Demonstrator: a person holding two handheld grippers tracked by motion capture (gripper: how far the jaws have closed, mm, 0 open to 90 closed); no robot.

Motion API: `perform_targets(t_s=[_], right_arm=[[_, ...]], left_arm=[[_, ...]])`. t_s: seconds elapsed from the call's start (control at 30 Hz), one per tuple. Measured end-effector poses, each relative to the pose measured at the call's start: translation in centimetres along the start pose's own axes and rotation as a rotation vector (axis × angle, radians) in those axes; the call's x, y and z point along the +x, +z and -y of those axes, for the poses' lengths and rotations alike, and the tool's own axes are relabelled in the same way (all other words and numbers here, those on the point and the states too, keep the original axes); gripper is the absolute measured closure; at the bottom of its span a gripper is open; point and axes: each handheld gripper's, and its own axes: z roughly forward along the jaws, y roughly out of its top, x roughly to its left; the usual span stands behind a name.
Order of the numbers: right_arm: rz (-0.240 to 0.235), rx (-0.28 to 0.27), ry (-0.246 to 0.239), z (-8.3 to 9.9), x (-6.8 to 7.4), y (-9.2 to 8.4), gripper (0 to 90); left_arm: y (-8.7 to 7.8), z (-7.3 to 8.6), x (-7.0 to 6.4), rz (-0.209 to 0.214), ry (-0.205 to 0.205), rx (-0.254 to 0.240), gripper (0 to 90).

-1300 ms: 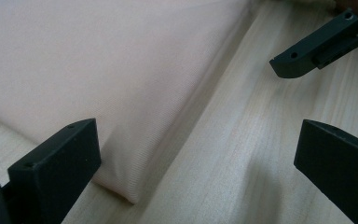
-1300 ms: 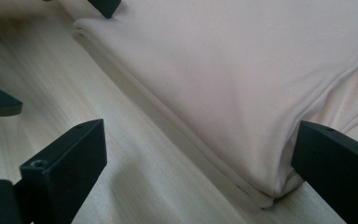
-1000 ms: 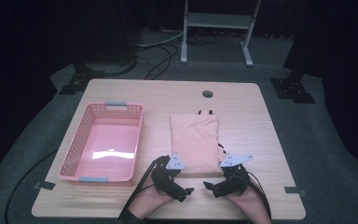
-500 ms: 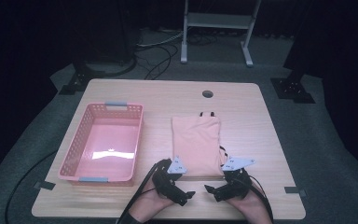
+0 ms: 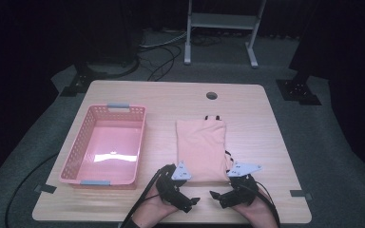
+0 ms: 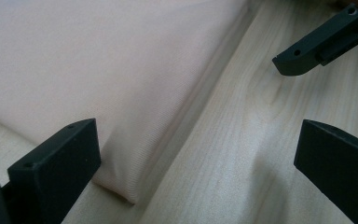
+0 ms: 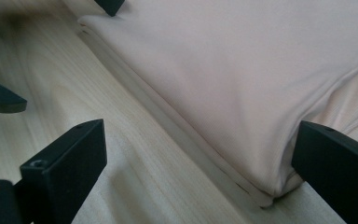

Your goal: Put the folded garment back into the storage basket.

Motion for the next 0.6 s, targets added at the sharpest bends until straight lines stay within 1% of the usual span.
perform_targets(t_s=[0.6], right_arm=[[0.003,-0.003,-0.002,0.57,0.68,-0.47,3.2]], left_arm=[[-0.18,0.22,-0.70,0.006,0.002,0.003,0.0]])
